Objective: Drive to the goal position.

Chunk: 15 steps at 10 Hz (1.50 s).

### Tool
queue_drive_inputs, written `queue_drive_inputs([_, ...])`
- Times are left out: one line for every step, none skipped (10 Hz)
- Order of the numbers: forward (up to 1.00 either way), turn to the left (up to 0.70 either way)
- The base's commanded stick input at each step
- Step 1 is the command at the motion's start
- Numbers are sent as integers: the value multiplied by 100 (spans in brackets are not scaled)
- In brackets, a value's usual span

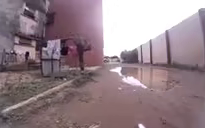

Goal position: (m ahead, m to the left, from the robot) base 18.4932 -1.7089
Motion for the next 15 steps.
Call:
queue_drive_inputs([50,0])
queue_drive_inputs([50,0])
queue_drive_inputs([50,-29])
queue_drive_inputs([50,-50])
queue_drive_inputs([50,-50])
queue_drive_inputs([50,-23])
queue_drive_inputs([50,0])
queue_drive_inputs([50,0])
queue_drive_inputs([33,0])
queue_drive_inputs([9,0])
queue_drive_inputs([0,0])
queue_drive_inputs([0,0])
queue_drive_inputs([0,0])
queue_drive_inputs([0,0])
queue_drive_inputs([0,0])
